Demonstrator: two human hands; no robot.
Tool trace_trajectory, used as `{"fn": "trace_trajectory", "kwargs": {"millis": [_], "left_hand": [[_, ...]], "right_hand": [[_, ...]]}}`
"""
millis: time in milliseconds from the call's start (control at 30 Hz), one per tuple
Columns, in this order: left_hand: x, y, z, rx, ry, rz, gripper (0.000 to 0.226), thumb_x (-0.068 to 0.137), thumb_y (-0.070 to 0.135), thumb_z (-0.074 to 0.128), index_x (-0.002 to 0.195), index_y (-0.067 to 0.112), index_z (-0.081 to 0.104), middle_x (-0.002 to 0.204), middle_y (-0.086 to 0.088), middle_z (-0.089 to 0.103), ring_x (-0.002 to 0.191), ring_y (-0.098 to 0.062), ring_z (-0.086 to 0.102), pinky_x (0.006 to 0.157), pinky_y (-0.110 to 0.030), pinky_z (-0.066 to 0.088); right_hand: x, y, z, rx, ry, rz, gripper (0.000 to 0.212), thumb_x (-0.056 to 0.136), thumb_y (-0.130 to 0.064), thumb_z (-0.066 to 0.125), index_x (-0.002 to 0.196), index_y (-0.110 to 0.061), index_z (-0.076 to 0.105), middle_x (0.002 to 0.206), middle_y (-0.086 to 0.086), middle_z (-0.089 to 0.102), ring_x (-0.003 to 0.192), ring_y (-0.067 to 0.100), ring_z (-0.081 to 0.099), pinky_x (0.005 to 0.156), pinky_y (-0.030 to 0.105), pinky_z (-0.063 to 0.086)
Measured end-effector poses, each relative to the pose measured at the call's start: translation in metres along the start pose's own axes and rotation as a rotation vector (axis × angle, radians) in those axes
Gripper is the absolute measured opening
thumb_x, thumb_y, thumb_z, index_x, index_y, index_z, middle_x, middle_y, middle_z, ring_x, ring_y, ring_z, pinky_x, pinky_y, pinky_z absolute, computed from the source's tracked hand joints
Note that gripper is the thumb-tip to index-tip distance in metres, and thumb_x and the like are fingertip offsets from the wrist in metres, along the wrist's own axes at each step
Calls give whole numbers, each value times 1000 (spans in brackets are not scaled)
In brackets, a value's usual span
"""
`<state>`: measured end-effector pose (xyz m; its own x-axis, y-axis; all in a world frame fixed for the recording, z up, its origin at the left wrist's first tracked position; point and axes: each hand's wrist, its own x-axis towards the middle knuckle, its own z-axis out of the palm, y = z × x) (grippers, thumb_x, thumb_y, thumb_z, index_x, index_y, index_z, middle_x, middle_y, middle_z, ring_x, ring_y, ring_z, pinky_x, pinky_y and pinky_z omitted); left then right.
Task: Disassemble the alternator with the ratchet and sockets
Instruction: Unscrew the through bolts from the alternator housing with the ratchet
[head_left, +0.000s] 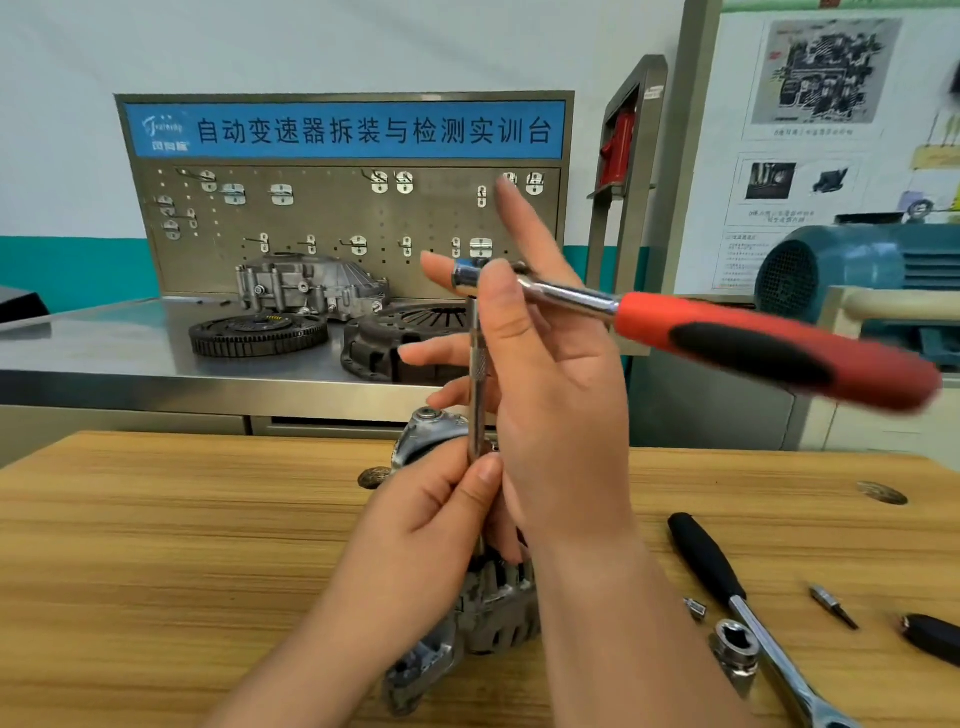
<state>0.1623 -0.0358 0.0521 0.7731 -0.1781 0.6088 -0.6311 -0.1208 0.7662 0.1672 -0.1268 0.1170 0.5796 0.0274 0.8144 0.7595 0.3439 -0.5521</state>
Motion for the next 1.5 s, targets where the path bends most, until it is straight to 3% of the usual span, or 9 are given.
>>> {"fn": "trace_trajectory", "kwargs": {"millis": [133,333,600,767,900,1033,1133,1367,1500], "left_hand": [[0,4,2,-15,-21,13,47,84,42,44,87,0,66,73,-11,69,64,-11,62,59,-12,46],[-2,4,-1,-45,-62,-33,37,90,41,42,99,12,62,90,-11,71,88,-27,65,82,-39,50],[-1,6,1,12,-29,-13,35,93,38,44,74,16,63,64,2,67,58,-9,58,56,-15,44],[-1,9,1,-91,-74,-9,41,92,38,45,83,3,64,65,1,64,59,-3,57,56,-10,43],[-1,7,-1,-58,-81,-35,33,89,40,45,93,17,68,82,-4,70,74,-8,63,64,-14,47],[0,8,-1,38,-40,-50,25,94,27,50,80,22,70,75,1,71,69,-11,65,61,-24,52],[-2,11,1,56,-16,-82,42,93,9,47,59,25,66,52,8,62,47,2,55,45,-8,40],[-2,10,-2,-71,-76,-46,38,82,37,46,94,9,68,84,-9,70,78,-16,66,63,-13,50],[-1,9,-3,0,-49,-37,37,82,39,47,88,10,69,81,-7,71,77,-19,67,67,-24,54]], "right_hand": [[-1,2,-1,9,-10,26,39,92,-49,48,131,-44,49,107,2,72,68,13,72,53,19,52],[-2,0,-8,123,49,187,46,92,-55,35,124,-32,59,87,9,75,58,17,67,51,22,52],[-2,-1,1,-192,22,-100,40,90,-44,52,129,-45,47,120,6,67,71,6,70,69,26,56],[-4,3,1,18,86,42,37,96,-48,45,129,-38,56,92,5,73,61,14,67,52,21,50],[-4,3,0,75,91,139,42,93,-50,40,130,-35,55,88,8,73,57,15,65,51,22,50],[-3,2,3,-249,132,-114,41,94,-41,50,135,-41,49,94,-7,70,71,17,68,65,35,57],[-3,1,4,-264,119,-174,34,91,-37,54,125,-43,52,109,-4,68,84,21,67,75,44,56],[-4,1,1,102,76,162,38,94,-48,40,122,-32,60,79,5,71,56,15,63,51,24,50],[-3,1,3,-97,96,5,33,95,-39,51,128,-37,57,90,-1,70,73,12,67,62,28,55]]}}
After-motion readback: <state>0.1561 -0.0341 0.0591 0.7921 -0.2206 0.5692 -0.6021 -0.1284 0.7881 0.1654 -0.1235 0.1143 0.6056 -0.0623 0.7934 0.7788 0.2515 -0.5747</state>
